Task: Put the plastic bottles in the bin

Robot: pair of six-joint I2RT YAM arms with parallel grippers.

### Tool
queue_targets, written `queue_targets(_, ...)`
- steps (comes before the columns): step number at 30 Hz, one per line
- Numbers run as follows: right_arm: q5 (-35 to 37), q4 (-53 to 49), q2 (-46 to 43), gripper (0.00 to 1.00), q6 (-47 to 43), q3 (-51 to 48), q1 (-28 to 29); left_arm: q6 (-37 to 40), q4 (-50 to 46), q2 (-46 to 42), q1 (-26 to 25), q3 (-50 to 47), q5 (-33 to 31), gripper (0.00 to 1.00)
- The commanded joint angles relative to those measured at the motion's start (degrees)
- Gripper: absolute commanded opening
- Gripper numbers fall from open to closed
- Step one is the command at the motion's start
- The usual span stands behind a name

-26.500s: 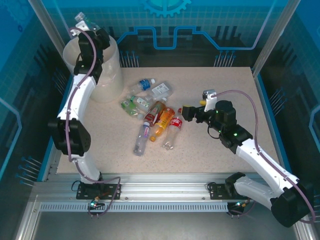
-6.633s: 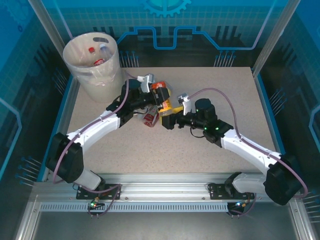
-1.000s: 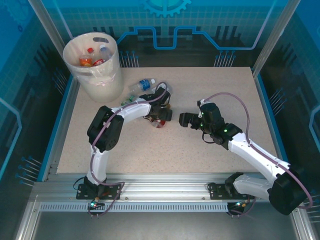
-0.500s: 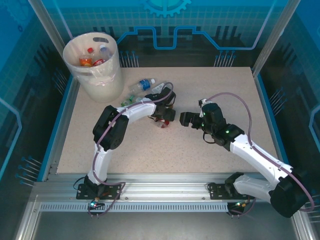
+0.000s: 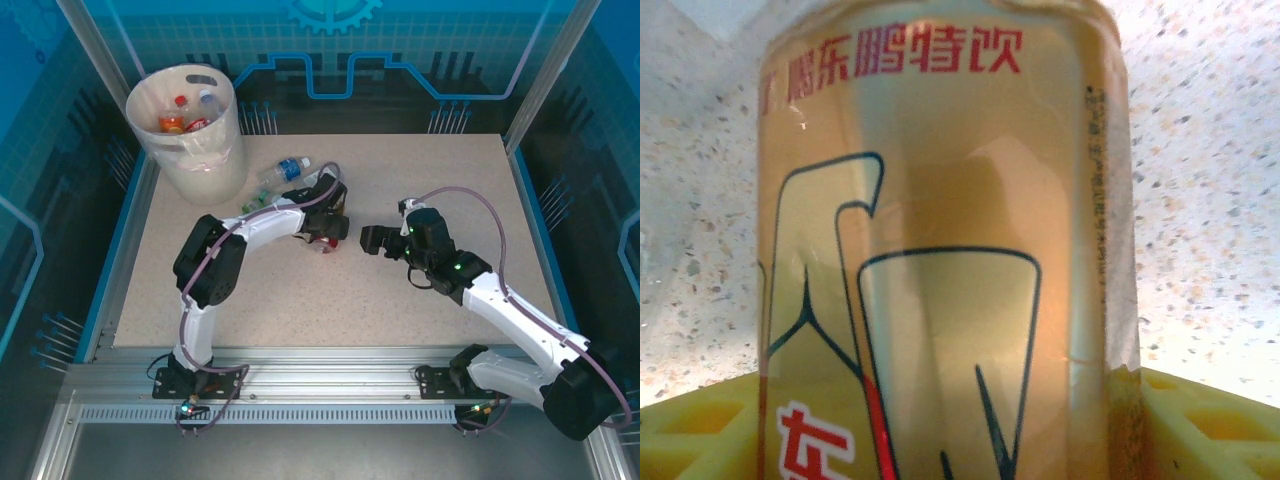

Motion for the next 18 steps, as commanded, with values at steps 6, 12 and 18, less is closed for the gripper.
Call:
queue_targets(6, -3.4, 4.1, 3.0, 1.00, -0.7, 0.3, 0.5, -3.9, 6.6, -7.8, 1.3, -3.7, 4.1, 0.63)
queue_targets(12, -7.3, 5.9, 6.7, 1.00, -1.3, 2.6, 1.9, -6.9, 10.3, -13.4, 4.5, -8.1, 7.8, 0.62)
queue_targets(18, -9.7, 5.7, 10.4, 1.00, -6.3, 6.8, 5.3, -8.4, 12.3, -20.6, 9.5, -10.9, 11.2, 0.62)
